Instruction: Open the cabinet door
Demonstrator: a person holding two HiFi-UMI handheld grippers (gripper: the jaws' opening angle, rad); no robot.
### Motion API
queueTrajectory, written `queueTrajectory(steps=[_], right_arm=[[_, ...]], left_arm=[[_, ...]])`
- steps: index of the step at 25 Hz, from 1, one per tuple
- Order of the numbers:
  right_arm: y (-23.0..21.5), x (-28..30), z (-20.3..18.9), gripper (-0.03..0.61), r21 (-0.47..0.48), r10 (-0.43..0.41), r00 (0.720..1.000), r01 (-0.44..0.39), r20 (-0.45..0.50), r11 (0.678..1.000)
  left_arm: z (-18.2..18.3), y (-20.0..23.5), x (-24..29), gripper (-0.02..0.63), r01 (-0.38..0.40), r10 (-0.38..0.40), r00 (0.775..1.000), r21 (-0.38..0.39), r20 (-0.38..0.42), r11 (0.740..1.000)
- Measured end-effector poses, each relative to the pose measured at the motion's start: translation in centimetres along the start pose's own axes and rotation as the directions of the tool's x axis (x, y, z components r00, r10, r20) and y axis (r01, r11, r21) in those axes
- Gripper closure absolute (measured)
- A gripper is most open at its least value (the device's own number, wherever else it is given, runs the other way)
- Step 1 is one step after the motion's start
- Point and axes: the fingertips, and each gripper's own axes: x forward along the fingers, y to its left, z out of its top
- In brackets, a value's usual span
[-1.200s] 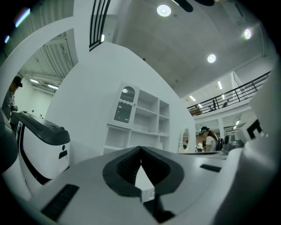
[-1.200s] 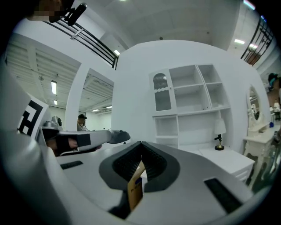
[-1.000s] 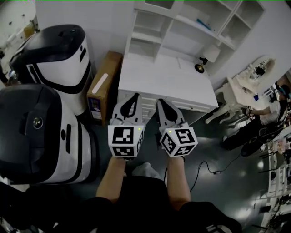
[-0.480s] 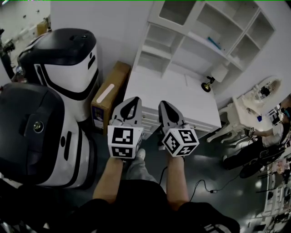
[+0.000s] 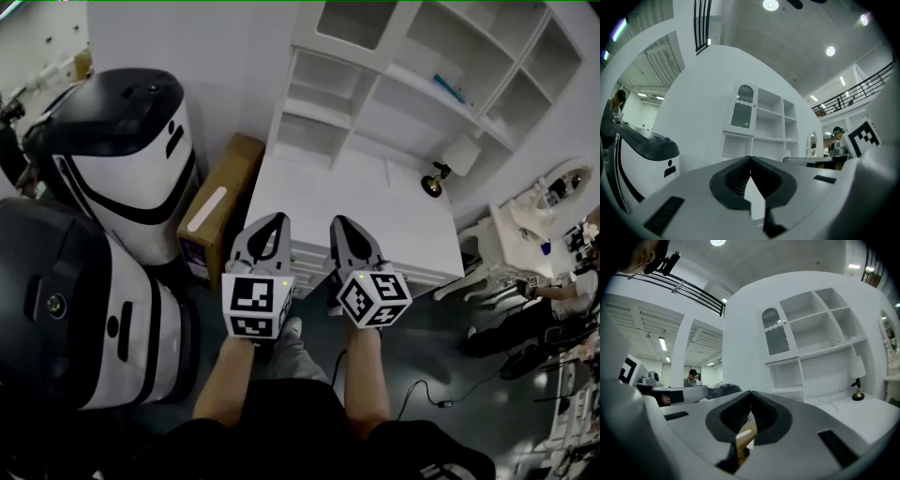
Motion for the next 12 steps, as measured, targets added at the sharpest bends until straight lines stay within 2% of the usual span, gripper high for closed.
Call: queueTrajectory(steps=[5,12], right_arm=[[-3.2,3.0,-1.7,0.558,0.028,0.017,0.999,-0.016,-0.033,0.999],[-8.3,7.2,-2.2,0.558,0.049,0.045,0.998,-0.043,-0.043,0.998]], left_arm=[[-2.1,0.4,3.9,0.600,-0.024,0.024,0.999,-0.002,-0.038,1.000],[-3.5,-0.2,10.4,0.601,-0.036,0.036,0.998,0.003,-0.053,0.999]])
